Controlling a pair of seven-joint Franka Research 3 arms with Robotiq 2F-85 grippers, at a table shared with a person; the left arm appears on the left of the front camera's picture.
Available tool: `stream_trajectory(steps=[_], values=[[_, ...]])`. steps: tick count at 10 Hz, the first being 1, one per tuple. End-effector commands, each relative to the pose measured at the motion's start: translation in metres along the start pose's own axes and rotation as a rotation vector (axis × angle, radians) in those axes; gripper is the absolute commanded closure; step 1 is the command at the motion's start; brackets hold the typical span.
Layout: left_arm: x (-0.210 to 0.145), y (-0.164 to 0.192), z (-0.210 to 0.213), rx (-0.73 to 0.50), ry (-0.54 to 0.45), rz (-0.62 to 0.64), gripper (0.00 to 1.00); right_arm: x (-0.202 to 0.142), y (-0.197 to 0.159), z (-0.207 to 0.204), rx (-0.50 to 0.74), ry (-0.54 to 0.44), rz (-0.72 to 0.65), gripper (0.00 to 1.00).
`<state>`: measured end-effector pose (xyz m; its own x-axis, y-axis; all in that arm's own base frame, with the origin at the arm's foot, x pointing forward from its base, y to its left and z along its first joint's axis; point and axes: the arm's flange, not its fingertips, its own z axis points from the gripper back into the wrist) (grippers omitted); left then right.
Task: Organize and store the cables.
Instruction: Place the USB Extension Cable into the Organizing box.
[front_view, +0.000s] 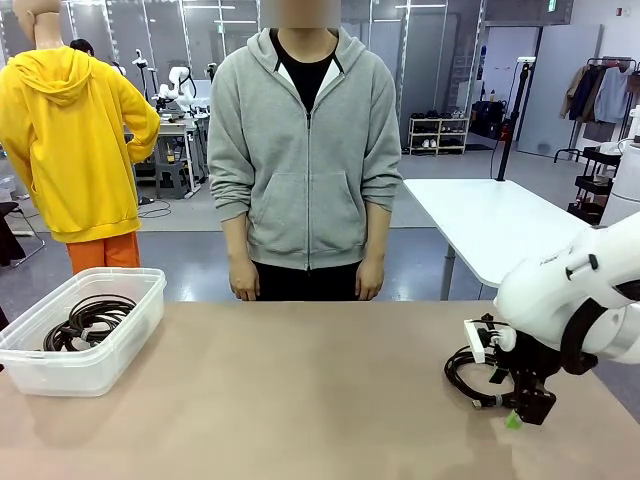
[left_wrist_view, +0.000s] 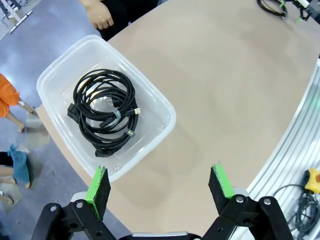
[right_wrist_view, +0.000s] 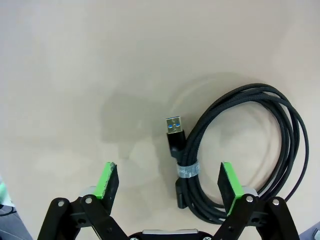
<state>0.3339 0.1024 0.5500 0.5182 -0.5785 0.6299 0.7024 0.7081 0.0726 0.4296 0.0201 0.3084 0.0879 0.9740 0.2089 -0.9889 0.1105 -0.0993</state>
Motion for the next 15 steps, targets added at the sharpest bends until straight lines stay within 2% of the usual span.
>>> stream_trajectory(steps=[1, 4, 5, 7, 8, 10, 12, 13, 15], values=[[0.002, 0.0, 0.002, -0.001, 0.01, 0.01, 0.0, 0.004, -0.011, -0.009, -0.005, 0.044, -0.02, 0.0], [0.002, 0.0, 0.002, -0.001, 0.01, 0.01, 0.0, 0.004, -0.014, -0.005, 0.005, 0.059, -0.018, 0.88], [0.002, 0.0, 0.002, -0.001, 0.01, 0.01, 0.0, 0.005, -0.014, -0.005, 0.007, 0.075, -0.015, 1.0], [0.002, 0.0, 0.002, -0.001, 0.01, 0.01, 0.0, 0.008, -0.014, -0.002, 0.006, 0.071, -0.003, 1.0], [0.002, 0.0, 0.002, -0.001, 0.01, 0.01, 0.0, 0.01, -0.014, 0.003, -0.001, 0.069, 0.003, 0.97], [0.002, 0.0, 0.002, -0.001, 0.01, 0.01, 0.0, 0.016, -0.013, 0.012, -0.003, 0.05, 0.004, 1.0], [0.002, 0.0, 0.002, -0.001, 0.01, 0.01, 0.0, 0.028, -0.015, 0.027, 0.026, 0.084, 0.03, 1.0], [0.002, 0.0, 0.002, -0.001, 0.01, 0.01, 0.0, 0.04, -0.015, 0.044, 0.034, 0.077, 0.055, 1.0], [0.002, 0.0, 0.002, -0.001, 0.01, 0.01, 0.0, 0.083, -0.012, 0.081, 0.052, 0.129, 0.064, 1.0]])
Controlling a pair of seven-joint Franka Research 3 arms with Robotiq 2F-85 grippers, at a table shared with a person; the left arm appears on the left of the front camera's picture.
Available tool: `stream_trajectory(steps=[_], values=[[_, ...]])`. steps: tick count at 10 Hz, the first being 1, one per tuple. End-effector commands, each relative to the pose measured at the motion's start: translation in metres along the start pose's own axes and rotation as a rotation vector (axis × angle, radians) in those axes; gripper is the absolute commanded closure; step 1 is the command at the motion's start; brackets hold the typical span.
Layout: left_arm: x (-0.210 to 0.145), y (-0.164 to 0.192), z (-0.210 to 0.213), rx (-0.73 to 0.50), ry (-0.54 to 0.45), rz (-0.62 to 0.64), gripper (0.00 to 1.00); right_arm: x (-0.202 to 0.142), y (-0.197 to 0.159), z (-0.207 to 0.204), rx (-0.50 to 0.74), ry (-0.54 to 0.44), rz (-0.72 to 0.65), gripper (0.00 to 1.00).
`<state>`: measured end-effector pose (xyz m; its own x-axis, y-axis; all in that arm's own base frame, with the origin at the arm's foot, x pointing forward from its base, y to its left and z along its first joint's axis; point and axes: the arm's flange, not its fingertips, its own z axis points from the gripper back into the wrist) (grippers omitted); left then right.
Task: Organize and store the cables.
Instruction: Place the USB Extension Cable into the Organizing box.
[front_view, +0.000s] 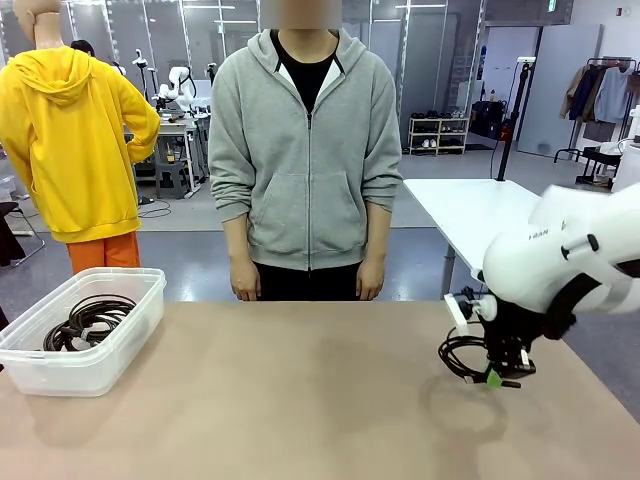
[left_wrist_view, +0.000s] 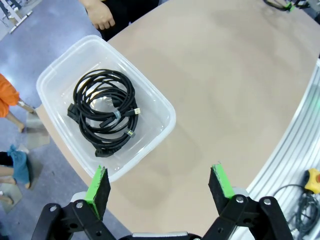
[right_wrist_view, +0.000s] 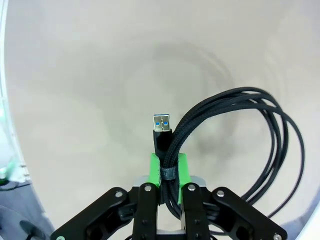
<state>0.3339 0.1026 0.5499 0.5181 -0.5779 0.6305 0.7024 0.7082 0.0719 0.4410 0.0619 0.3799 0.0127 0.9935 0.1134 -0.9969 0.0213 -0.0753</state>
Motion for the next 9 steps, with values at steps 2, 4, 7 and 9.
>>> stream_trajectory(steps=[2, 4, 7, 9], values=[[0.002, 0.0, 0.002, 0.0, 0.011, 0.009, 0.0, 0.081, 0.002, 0.027, 0.046, 0.047, -0.004, 1.0], [0.002, 0.0, 0.002, 0.0, 0.011, 0.009, 0.0, 0.143, 0.0, 0.022, 0.015, -0.02, 0.001, 1.0], [0.002, 0.0, 0.002, 0.0, 0.011, 0.009, 0.0, 0.246, 0.002, -0.011, -0.005, -0.057, 0.003, 1.0], [0.002, 0.0, 0.002, 0.0, 0.011, 0.009, 0.0, 0.288, 0.0, -0.047, 0.013, -0.049, 0.057, 1.0]])
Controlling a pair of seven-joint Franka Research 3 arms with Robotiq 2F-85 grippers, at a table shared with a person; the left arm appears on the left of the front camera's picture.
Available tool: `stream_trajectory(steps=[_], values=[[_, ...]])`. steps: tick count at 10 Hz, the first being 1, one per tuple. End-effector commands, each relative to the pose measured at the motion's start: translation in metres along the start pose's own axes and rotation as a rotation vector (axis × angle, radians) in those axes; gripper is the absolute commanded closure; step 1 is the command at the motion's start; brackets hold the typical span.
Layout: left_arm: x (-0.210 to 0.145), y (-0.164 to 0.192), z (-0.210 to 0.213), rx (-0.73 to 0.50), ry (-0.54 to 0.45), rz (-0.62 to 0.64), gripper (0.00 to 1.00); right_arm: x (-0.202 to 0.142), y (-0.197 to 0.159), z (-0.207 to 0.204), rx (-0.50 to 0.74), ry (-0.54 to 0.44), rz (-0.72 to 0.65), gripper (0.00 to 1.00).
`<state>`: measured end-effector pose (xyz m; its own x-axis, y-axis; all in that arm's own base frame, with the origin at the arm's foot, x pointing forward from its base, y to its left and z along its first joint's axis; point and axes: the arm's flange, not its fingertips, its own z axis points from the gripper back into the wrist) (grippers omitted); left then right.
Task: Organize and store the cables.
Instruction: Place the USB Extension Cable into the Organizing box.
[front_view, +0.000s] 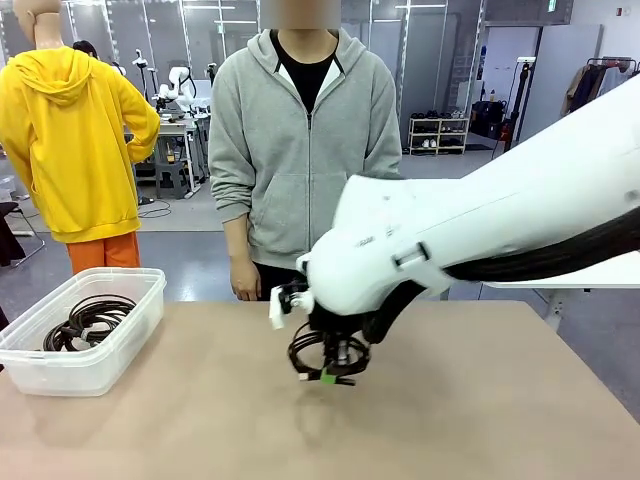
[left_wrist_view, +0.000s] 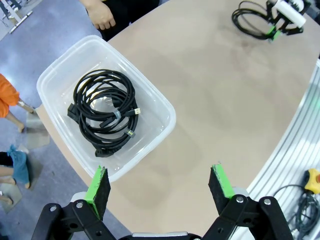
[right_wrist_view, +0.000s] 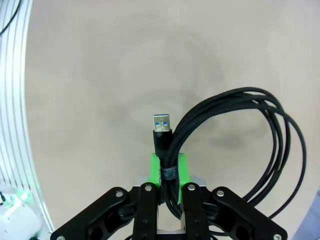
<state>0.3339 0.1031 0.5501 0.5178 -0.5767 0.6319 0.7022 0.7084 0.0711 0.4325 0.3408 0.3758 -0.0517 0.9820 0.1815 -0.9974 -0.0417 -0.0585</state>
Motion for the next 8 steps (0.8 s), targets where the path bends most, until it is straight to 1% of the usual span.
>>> stream_trajectory(steps=[1, 3, 5, 6, 7, 8], values=[[0.003, 0.0, 0.002, 0.0, 0.012, 0.009, 0.0, 0.02, -0.017, -0.028, -0.008, 0.029, 0.002, 1.0], [0.003, 0.0, 0.002, 0.0, 0.012, 0.009, 0.0, 0.029, -0.016, -0.044, 0.027, 0.039, -0.009, 1.0], [0.003, 0.0, 0.002, 0.0, 0.012, 0.009, 0.0, 0.029, -0.017, -0.05, 0.031, 0.004, -0.034, 1.0], [0.003, 0.0, 0.002, 0.0, 0.012, 0.009, 0.0, 0.029, -0.016, -0.05, 0.031, -0.002, -0.034, 0.67], [0.003, 0.0, 0.002, 0.0, 0.012, 0.009, 0.0, 0.025, -0.015, -0.049, 0.035, -0.006, -0.031, 0.48], [0.003, 0.0, 0.002, 0.0, 0.012, 0.009, 0.0, 0.022, -0.012, -0.047, 0.03, -0.01, -0.026, 0.27]])
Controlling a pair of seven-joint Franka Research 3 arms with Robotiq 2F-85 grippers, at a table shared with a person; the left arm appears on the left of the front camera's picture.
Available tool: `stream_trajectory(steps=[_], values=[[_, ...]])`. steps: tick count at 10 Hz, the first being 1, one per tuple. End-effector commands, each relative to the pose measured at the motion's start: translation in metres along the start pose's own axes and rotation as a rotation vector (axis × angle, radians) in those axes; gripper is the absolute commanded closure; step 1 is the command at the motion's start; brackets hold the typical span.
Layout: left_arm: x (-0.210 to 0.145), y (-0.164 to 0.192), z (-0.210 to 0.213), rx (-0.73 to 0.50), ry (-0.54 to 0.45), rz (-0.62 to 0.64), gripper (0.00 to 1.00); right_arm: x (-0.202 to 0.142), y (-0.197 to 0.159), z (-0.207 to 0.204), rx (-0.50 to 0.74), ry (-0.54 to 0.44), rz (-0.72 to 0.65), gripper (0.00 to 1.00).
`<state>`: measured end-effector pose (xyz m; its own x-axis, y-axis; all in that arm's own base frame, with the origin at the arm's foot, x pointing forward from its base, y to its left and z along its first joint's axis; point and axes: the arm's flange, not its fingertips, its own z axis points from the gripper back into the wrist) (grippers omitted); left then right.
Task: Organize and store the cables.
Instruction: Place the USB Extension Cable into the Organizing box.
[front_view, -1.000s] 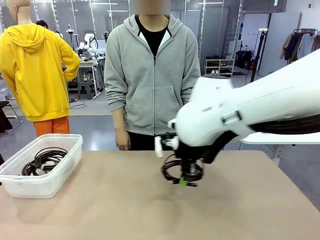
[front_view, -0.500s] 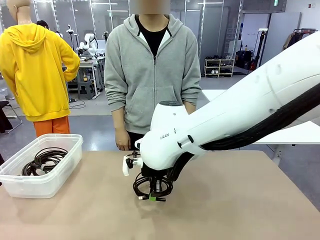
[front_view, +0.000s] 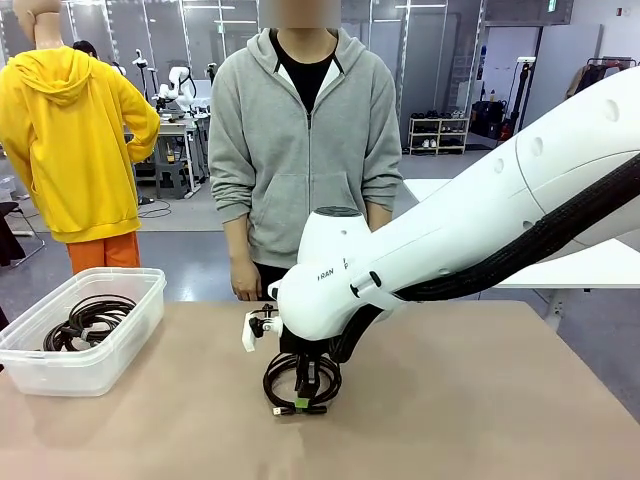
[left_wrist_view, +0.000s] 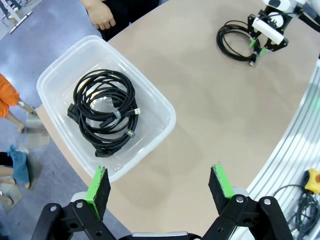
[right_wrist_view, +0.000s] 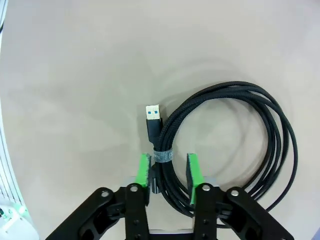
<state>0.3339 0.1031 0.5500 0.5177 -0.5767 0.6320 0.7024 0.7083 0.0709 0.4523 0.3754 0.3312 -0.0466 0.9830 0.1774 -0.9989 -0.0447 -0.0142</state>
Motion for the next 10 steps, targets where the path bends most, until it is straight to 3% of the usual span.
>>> stream_trajectory(steps=[1, 2, 3, 4, 6, 8, 9, 10], values=[[0.003, 0.0, 0.002, 0.0, 0.012, 0.009, 0.0, -0.005, 0.008, 0.007, -0.015, -0.021, -0.017, 0.07], [0.0, 0.0, 0.0, 0.0, 0.0, 0.0, 0.0, -0.01, 0.011, 0.011, -0.022, -0.04, -0.016, 0.0], [0.01, -0.007, -0.01, 0.031, 0.043, -0.026, 0.0, -0.019, 0.014, 0.019, -0.052, -0.065, -0.024, 0.0], [0.012, -0.011, -0.005, -0.025, 0.014, -0.062, 0.0, -0.036, 0.02, 0.034, -0.082, -0.107, -0.031, 0.0], [0.009, -0.01, 0.001, -0.082, 0.046, -0.149, 0.0, -0.094, 0.038, 0.074, -0.117, -0.247, -0.062, 0.0], [0.006, -0.005, 0.005, -0.161, 0.125, -0.27, 0.0, -0.191, 0.062, 0.114, -0.14, -0.427, -0.117, 0.0], [0.073, -0.076, -0.083, -0.171, 0.194, -0.296, 0.0, -0.233, 0.074, 0.124, -0.149, -0.501, -0.133, 0.0], [0.075, -0.09, -0.101, -0.161, 0.258, -0.345, 0.0, -0.277, 0.087, 0.131, -0.145, -0.578, -0.148, 0.0]])
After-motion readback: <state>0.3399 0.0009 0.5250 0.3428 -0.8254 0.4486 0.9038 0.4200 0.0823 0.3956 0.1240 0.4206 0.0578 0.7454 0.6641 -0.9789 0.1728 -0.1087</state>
